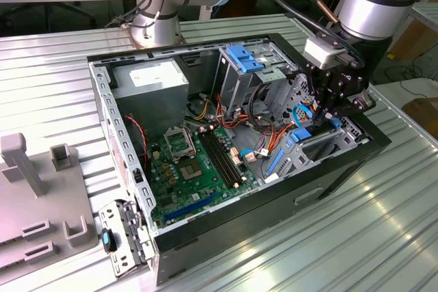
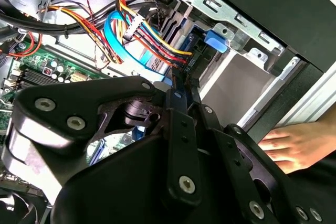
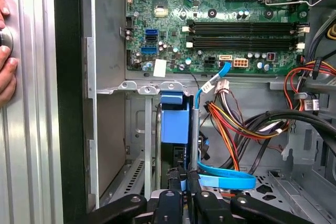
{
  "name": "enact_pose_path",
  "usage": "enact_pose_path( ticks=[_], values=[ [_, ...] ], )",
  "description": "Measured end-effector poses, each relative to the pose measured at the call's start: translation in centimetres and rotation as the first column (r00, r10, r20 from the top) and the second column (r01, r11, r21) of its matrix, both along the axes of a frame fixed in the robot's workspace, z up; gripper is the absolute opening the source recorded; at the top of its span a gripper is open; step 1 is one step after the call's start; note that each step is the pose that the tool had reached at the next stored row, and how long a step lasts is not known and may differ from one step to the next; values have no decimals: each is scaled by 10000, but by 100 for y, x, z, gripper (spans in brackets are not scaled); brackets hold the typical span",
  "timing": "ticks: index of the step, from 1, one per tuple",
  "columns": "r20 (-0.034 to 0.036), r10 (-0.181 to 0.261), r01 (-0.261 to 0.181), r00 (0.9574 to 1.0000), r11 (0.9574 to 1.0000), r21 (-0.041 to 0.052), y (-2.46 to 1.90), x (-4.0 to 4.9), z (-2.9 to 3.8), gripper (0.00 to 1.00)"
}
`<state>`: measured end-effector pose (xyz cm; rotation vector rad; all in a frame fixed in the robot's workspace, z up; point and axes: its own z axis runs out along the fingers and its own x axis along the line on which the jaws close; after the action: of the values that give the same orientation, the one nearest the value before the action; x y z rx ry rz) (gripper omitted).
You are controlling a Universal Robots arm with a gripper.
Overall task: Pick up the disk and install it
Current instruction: 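Insert the first disk wire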
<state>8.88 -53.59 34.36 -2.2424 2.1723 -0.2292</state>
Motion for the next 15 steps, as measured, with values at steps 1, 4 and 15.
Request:
enact_pose_path(
  ticks=[1, 4, 15],
  values=[
    [0, 0, 0, 10000, 10000, 1, 0, 0, 0, 16],
    [1, 0, 0, 10000, 10000, 9, 0, 0, 18, 16],
    [-7, -80, 80, 10000, 10000, 1, -5, 2, 36, 16]
  ],
)
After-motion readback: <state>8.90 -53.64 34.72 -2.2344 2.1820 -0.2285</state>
